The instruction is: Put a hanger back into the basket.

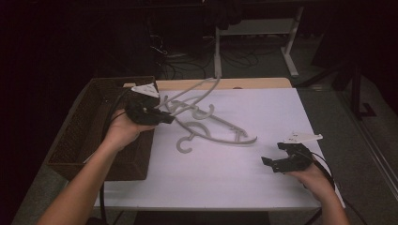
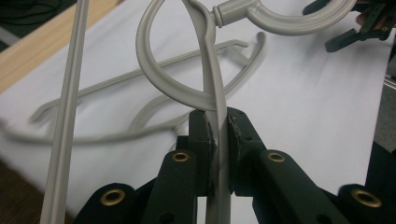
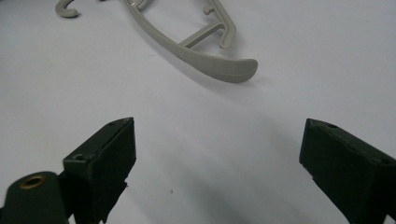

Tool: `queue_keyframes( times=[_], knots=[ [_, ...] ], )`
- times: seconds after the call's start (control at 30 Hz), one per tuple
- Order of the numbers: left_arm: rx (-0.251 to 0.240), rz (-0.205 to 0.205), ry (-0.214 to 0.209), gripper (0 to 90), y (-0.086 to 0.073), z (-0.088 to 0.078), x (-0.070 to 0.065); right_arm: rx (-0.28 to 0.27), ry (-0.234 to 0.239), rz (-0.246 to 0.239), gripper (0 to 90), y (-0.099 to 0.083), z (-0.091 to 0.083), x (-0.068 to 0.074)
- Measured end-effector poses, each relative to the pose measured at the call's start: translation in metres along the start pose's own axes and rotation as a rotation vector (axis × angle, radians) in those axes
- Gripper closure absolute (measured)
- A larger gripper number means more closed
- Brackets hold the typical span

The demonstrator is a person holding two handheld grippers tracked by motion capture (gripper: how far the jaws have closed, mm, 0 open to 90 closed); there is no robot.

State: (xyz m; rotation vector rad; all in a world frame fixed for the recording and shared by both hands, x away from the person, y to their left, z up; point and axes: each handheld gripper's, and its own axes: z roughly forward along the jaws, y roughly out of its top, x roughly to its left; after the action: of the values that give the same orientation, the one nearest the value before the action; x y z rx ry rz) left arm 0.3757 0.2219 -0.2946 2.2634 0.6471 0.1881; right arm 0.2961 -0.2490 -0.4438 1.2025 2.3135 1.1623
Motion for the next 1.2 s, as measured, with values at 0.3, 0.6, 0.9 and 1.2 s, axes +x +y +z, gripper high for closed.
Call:
queue_keyframes(
  times=[0.3,0.6,0.9,1.2],
  knots=[
    [-0.053,-0.086,0.081,82.3,-0.044,-0.059,0.031,0.007,-0.004,0.006,10.7,0.000,0.002,0.000],
    [-0.070,-0.162,0.135,82.3,-0.092,-0.096,0.052,0.017,-0.010,0.005,10.7,0.001,0.005,0.001],
    [-0.066,-0.239,0.144,82.3,-0.135,-0.111,0.058,0.024,-0.014,0.008,10.7,0.001,0.007,0.001],
    [0.002,-0.270,0.117,82.2,-0.149,-0.096,0.067,0.029,-0.011,0.002,10.7,0.003,0.010,0.002]
  ],
)
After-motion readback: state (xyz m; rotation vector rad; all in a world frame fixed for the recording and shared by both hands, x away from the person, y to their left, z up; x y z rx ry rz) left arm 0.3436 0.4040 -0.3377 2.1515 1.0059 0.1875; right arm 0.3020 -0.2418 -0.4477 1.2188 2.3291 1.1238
